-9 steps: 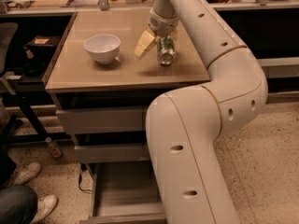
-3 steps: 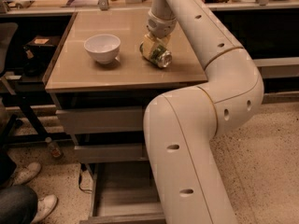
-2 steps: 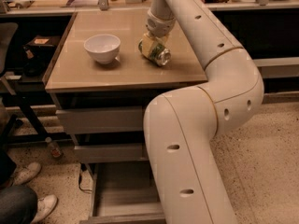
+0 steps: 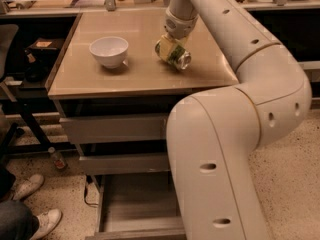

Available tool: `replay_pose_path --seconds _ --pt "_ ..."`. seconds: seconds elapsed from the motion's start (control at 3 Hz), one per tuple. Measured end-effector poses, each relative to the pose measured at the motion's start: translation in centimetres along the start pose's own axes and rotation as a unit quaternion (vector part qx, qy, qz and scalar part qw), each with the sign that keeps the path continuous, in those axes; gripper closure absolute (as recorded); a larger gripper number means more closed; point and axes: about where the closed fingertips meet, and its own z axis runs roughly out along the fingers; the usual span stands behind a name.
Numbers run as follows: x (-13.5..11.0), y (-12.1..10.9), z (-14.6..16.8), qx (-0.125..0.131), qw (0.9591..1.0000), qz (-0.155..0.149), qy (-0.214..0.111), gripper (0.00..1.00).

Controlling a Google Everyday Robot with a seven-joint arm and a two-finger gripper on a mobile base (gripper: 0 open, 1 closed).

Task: Place green can into bottom drawer

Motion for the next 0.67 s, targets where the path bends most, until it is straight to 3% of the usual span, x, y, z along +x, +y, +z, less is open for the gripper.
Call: replay_pose_path --seconds 0.33,0.67 --pt "2.8 0.5 -1.6 0.006 1.0000 0.006 0.004 1.00" --pt "5.3 1.7 -5.2 0.023 0.9995 0.009 -0.021 1.00"
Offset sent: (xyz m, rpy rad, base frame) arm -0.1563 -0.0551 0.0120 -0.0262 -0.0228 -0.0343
